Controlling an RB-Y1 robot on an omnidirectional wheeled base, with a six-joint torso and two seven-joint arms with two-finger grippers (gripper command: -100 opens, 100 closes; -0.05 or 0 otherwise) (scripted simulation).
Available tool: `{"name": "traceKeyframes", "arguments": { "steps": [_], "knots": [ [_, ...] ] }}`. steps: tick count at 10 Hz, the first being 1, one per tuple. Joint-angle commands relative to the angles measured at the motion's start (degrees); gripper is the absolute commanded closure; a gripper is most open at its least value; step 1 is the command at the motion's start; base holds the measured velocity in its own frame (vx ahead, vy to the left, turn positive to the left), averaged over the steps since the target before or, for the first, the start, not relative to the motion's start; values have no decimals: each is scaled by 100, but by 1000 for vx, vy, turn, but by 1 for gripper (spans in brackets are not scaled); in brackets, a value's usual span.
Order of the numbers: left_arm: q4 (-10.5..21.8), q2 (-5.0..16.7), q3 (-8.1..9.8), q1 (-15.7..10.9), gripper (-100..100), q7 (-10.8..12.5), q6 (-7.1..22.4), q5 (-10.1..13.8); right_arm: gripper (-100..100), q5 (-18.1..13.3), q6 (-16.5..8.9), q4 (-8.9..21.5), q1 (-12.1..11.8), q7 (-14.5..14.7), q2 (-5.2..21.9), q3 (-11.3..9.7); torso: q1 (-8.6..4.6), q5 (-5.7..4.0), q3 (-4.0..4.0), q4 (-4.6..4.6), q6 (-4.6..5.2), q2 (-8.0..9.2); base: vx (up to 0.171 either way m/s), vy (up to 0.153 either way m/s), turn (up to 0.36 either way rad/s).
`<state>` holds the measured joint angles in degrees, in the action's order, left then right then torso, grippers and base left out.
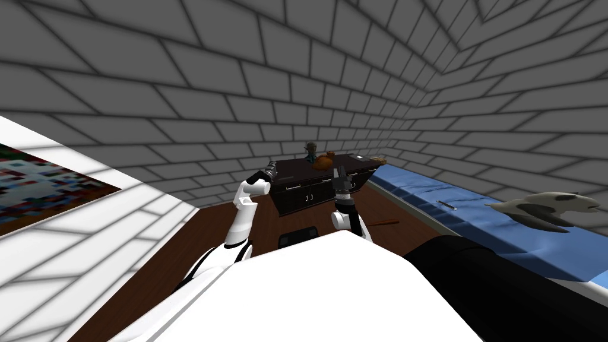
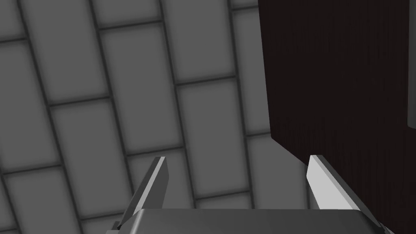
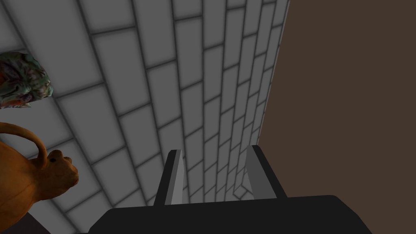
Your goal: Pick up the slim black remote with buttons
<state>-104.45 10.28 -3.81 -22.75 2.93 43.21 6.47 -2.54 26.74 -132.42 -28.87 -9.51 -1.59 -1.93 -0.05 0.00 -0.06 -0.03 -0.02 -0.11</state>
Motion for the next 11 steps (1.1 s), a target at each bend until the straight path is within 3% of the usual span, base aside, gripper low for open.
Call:
{"name": "traceKeyframes", "arguments": {
  "steps": [1, 3, 4, 6, 7, 9, 10, 11],
  "knots": [
    [84, -38, 9, -113, -100, -7, 286, -39, 0, 0, 0, 0, 0, 0, 0, 0, 0, 0, 0, 0, 0, 0, 26, -9, -19],
    [84, -38, 9, -113, -100, -7, 491, -39, 0, 0, 0, 0, 0, 0, 0, 0, 3, 1, 1, 0, -2, 2, 7, -1, 1],
    [300, -42, 61, -351, -100, -24, 710, -38, 0, 0, 0, 0, 0, 0, 0, 0, 4, 1, 3, 1, -2, 7, 23, -11, -26],
    [300, -42, 61, -351, -100, -24, 984, -38, 0, 0, 0, 0, 0, 0, 0, 0, -1, 0, -1, -1, -1, -2, 26, -12, -4],
    [521, -46, 118, -577, -100, -40, 1174, -39, 0, 0, 0, 0, 0, 0, 0, 0, 1, 0, 0, -1, -2, 1, 37, -17, -16],
    [521, -46, 118, -577, -100, -40, 1463, -39, 0, 0, 0, 0, 0, 0, 0, 0, -2, 0, -4, -2, -2, -5, 30, -11, -4],
    [747, -49, 181, -788, -100, -52, 1669, -43, 0, 0, 0, 0, 0, 0, 0, 0, 1, 0, -1, -1, -2, 0, 40, -16, -11],
    [747, -49, 181, -788, -100, -52, 1813, -43, 0, 0, 0, 0, 0, 0, 0, 0, -1, 0, -3, -1, -1, -6, 41, -22, -7]
  ]
}}
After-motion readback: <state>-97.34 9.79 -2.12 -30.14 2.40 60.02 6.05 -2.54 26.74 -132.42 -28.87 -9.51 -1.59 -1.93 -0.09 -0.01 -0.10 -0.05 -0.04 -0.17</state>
